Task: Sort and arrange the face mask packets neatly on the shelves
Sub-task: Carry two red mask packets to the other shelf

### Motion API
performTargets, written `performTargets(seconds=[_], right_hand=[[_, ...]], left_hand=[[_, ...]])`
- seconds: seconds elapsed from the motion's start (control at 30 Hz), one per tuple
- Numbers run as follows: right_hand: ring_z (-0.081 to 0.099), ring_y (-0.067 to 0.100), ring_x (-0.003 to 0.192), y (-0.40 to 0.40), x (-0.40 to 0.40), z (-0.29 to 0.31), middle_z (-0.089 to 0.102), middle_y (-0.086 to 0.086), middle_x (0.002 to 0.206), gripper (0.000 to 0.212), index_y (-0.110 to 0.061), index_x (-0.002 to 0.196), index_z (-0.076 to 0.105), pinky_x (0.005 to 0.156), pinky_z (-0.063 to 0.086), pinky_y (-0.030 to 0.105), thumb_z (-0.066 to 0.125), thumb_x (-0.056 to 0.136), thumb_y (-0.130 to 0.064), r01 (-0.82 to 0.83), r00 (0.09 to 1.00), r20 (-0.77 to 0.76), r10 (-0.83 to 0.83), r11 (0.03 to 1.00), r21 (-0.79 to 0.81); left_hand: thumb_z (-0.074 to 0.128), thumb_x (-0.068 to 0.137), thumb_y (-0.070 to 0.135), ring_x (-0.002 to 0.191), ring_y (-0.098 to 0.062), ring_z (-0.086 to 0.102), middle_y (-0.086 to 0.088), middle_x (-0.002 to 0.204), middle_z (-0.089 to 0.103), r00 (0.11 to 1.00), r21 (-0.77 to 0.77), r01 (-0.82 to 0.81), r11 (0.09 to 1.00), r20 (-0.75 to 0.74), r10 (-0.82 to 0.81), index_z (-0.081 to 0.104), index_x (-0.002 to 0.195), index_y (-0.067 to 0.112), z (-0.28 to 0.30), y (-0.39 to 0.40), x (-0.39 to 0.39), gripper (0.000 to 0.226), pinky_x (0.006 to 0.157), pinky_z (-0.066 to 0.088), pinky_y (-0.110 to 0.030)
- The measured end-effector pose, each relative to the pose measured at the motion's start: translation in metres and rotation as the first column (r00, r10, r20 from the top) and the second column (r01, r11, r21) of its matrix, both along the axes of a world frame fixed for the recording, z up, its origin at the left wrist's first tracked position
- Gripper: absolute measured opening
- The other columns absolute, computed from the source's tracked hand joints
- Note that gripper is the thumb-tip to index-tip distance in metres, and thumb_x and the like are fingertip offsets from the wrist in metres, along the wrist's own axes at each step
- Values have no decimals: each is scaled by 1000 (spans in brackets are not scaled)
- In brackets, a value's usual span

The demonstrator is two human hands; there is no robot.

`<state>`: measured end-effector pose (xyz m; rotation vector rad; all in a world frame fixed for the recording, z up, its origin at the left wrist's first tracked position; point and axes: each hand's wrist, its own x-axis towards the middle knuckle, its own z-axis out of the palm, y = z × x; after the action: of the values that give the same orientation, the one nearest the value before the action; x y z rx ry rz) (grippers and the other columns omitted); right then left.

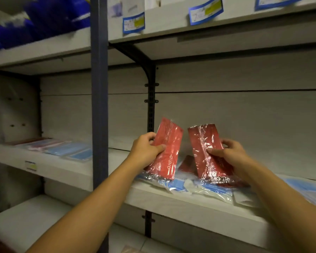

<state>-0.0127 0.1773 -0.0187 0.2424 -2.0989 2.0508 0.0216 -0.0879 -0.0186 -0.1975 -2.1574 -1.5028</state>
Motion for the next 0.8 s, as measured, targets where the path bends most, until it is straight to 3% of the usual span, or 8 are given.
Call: performTargets(seconds=[0.13, 0.27, 0.4, 0.6, 0.8], right_hand=[[69, 33, 69, -31, 27, 9, 75, 20, 94, 32, -11, 111, 64, 60, 60, 48, 73, 85, 5, -116, 991, -69, 112, 992, -47], [69, 35, 77, -74, 57, 18, 76, 20, 97, 33, -9, 113, 65, 69, 59, 53, 74, 84, 5, -221, 964, -162, 213, 975, -32], [70, 24, 67, -125, 81, 21, 77, 10, 83, 31, -8, 110, 65, 64, 61, 43, 76, 83, 4, -283, 931, -241, 274, 959, -4], [75, 14, 77, -203, 119, 12, 77, -1, 91, 27, -22, 109, 65, 62, 61, 34, 73, 89, -6, -369, 887, -298, 353, 929, 1], [72, 7, 68, -272, 152, -1, 74, -10, 81, 33, -31, 102, 61, 55, 58, 28, 67, 91, -1, -433, 856, -308, 415, 901, 13]], left_hand=[[78, 85, 10, 85, -17, 76, 7, 92, 78, 996, 116, -32, 993, -74, 41, 70, 96, 27, 4, -22, 37, 22, 85, 61, -46], [76, 89, 12, 83, -16, 76, 2, 99, 78, 986, 184, -61, 981, -144, 88, 69, 108, 21, 8, -45, 76, 22, 78, 63, -40], [74, 91, 12, 81, -11, 76, 2, 99, 77, 967, 232, -102, 967, -204, 151, 67, 112, 20, 11, -78, 116, 24, 64, 58, -23], [74, 91, 10, 83, -14, 76, 3, 93, 78, 931, 243, -198, 949, -256, 260, 71, 100, 25, 2, -140, 177, 18, 69, 60, -28], [68, 92, 0, 71, 2, 71, 14, 81, 76, 876, 287, -309, 907, -286, 389, 69, 96, 26, -10, -208, 232, 26, 58, 52, -13]])
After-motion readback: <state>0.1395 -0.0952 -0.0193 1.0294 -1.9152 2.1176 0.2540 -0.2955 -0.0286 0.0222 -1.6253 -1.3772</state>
